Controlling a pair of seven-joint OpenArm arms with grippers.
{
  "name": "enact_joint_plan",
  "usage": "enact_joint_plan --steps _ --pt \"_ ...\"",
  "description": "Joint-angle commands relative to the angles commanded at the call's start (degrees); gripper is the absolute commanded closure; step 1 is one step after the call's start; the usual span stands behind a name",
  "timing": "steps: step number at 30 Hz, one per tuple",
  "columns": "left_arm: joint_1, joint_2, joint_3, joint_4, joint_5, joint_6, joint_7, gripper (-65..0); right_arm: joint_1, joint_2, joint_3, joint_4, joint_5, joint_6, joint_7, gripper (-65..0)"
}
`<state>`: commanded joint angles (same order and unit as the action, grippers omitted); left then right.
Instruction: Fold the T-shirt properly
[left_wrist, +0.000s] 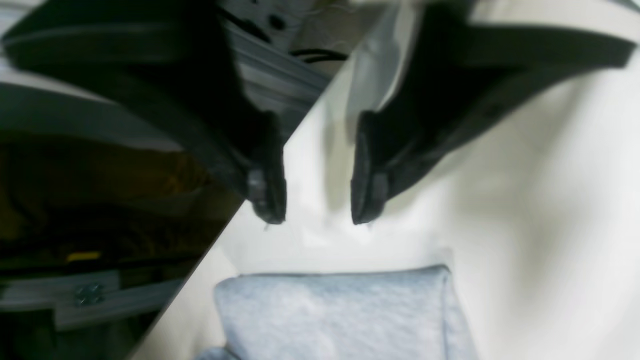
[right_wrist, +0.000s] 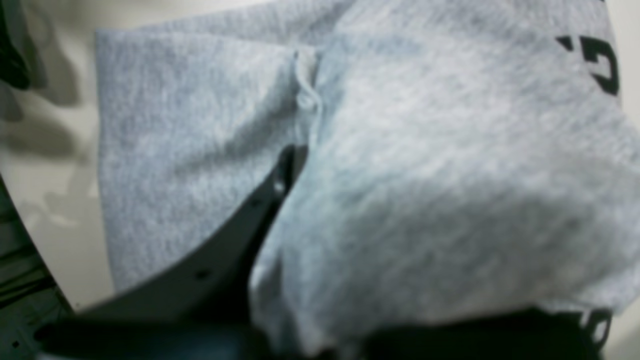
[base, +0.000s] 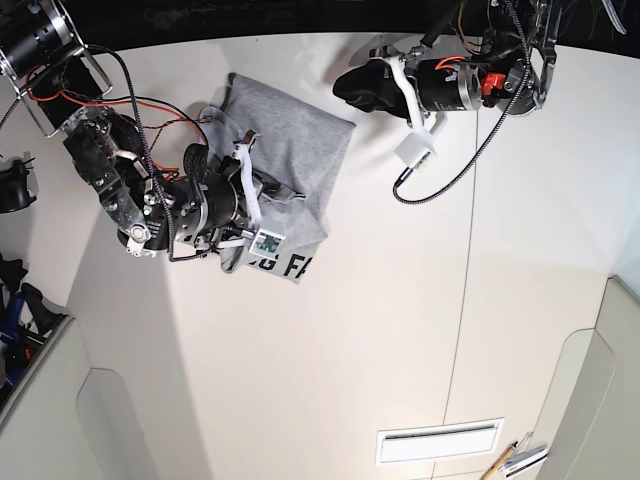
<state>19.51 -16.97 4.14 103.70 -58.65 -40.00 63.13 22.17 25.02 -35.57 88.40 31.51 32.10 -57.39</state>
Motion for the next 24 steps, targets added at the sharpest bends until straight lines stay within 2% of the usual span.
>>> enact_joint_plan --steps 3,9,15,16,18,19,20,22,24 --pt "-0.50 0.31 0.96 0.00 5.16 0.00 -5.14 0.0 0.02 0.00 0.00 0.00 0.66 0.00 0.61 0.0" --pt "-1.44 2.75 2.95 -0.07 6.93 0.00 -5.95 0.0 0.00 -1.09 -0.02 0.07 0.94 0.02 0.50 0.0" --pt "-4.31 3.48 5.70 -3.89 8.98 0.00 -7.41 0.0 -0.09 -0.87 -0.02 4.22 2.43 0.00 -1.38 0.0" --pt "-5.01 4.00 5.70 -4.96 9.86 0.00 -7.45 0.0 -0.15 -0.87 -0.02 5.05 2.82 0.00 -1.73 -4.0" --pt "-6.49 4.81 5.70 -7.48 10.88 0.00 -7.45 0.0 -0.15 -0.90 -0.02 5.55 4.35 0.04 -3.17 -24.5" --pt "-7.26 4.87 5.70 -8.72 10.99 0.00 -7.45 0.0 -0.15 -0.87 -0.02 5.60 5.27 0.07 -3.52 -32.5" --pt "-8.09 4.85 5.68 -9.97 11.02 0.00 -7.43 0.0 -0.15 -0.87 -0.02 5.64 6.36 0.24 -4.00 -36.2" --pt "-9.42 4.72 5.68 -12.41 11.43 0.00 -7.43 0.0 -0.17 -0.85 -0.02 6.03 8.24 1.18 -4.59 -36.5" --pt "-10.27 4.72 5.60 -14.08 11.87 0.00 -7.45 0.0 -0.17 -0.83 -0.09 6.47 9.99 1.20 -5.68 -36.5"
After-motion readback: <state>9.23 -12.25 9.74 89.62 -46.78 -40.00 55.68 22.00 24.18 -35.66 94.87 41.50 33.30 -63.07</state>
